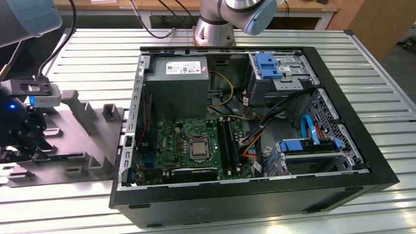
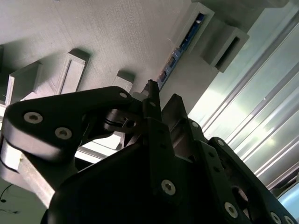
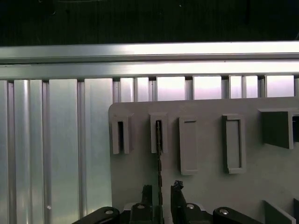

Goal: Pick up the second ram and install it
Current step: 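Pick up the second ram and move it above second insertion slot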

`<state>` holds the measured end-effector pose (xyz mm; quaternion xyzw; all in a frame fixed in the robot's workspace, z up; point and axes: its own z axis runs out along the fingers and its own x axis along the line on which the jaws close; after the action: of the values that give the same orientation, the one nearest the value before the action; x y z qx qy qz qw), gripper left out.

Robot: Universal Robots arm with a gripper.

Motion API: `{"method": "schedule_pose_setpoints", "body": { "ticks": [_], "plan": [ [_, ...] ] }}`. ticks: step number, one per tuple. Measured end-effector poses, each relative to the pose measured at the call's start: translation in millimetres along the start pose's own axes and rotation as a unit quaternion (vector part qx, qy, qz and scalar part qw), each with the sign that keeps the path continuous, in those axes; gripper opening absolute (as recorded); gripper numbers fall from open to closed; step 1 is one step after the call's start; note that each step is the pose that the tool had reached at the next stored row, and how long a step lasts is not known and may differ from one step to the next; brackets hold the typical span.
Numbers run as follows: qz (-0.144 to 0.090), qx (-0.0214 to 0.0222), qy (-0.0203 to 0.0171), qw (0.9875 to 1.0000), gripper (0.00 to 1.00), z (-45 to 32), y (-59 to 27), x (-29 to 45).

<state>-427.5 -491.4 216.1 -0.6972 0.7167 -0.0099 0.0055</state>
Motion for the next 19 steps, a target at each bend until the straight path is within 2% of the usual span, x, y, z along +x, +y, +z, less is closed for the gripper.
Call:
{"method": "schedule_pose_setpoints", "body": {
  "ticks": [4,15,19],
  "plan": [
    [-0.020,-0.0001,-0.0003,0.9998,0.30,2.6,0.1,0.0],
    [-0.022,-0.0013,-0.0001,0.9998,0.30,10.1,4.5,-0.2],
    [-0.022,-0.0013,-0.0001,0.9998,0.30,15.2,5.7,-0.2]
  ]
}}
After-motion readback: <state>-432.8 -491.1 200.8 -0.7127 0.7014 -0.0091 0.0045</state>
